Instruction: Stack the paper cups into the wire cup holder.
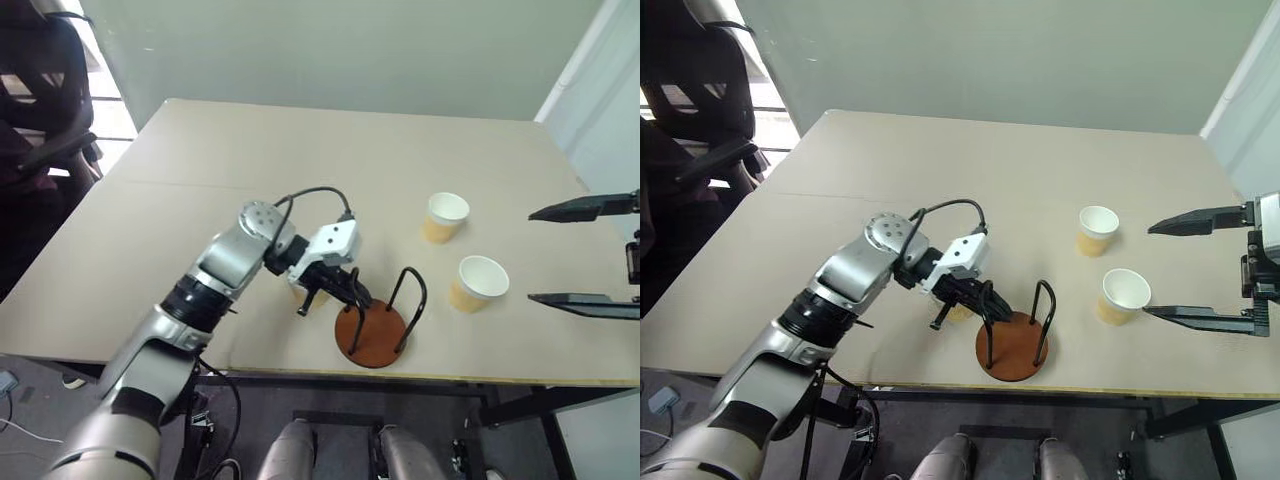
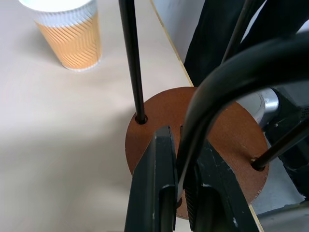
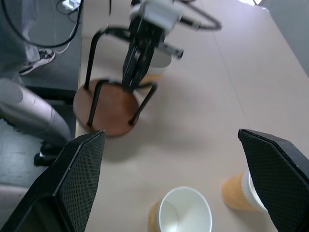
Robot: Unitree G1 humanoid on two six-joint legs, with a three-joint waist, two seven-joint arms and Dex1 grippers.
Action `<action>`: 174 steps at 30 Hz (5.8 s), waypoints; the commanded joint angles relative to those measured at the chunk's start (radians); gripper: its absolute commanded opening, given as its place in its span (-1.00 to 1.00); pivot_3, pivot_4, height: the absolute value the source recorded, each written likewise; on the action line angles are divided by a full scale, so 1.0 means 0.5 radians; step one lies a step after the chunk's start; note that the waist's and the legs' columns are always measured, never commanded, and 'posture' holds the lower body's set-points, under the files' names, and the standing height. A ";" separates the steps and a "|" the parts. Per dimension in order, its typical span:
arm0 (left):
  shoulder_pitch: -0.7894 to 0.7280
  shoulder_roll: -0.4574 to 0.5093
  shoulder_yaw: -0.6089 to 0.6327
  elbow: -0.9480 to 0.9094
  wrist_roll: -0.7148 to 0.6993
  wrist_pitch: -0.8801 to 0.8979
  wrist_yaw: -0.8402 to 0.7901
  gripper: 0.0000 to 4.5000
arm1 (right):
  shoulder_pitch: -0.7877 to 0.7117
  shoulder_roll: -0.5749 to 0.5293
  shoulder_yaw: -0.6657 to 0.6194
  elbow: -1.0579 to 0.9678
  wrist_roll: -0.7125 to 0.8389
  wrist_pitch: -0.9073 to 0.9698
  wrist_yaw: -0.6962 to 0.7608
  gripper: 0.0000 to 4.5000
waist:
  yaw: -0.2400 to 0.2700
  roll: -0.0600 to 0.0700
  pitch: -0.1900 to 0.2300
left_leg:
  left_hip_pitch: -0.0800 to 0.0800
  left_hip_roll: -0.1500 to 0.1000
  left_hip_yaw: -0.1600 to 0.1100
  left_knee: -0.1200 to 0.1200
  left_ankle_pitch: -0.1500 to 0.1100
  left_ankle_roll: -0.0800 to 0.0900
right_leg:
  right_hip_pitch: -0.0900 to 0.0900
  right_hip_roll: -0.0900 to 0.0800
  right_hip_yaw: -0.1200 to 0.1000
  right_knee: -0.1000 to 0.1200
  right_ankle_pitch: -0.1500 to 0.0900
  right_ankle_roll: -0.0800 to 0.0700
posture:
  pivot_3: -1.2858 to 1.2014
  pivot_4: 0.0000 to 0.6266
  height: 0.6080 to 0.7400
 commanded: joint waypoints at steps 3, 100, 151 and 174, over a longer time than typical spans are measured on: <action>-0.066 -0.091 0.012 0.109 0.132 -0.183 0.088 -0.99 | 0.000 -0.011 -0.050 -0.033 0.042 0.007 -0.083 1.00 | 0.000 0.000 0.000 | 0.000 0.000 0.001 0.000 -0.001 0.002 | 0.000 0.000 0.000 -0.001 -0.001 0.001 | 0.03 -0.52 1.00; 0.992 1.227 1.544 -1.246 -0.931 0.469 0.364 0.98 | -0.430 0.174 1.488 0.724 -1.198 -0.937 -0.088 1.00 | -0.054 0.008 -0.003 | 0.002 0.005 0.001 -0.008 -0.010 0.008 | -0.015 0.001 0.001 0.011 -0.003 -0.012 | 0.03 -0.52 1.00; 1.044 1.359 1.503 -1.020 -0.848 0.253 0.377 1.00 | -0.934 0.378 1.262 -0.027 -0.031 -0.094 0.014 -0.99 | -0.067 0.009 -0.002 | 0.009 0.010 -0.002 -0.034 -0.005 -0.014 | -0.028 0.005 -0.005 0.032 -0.021 -0.041 | 0.03 -0.52 1.00; 1.110 1.375 1.568 -1.070 -0.844 0.270 0.408 1.00 | -0.813 0.448 1.444 0.012 -0.301 -0.240 0.045 -0.99 | -0.075 0.009 -0.002 | 0.010 0.011 -0.003 -0.035 -0.004 -0.015 | -0.028 0.007 -0.005 0.033 -0.023 -0.043 | 0.03 -0.52 1.00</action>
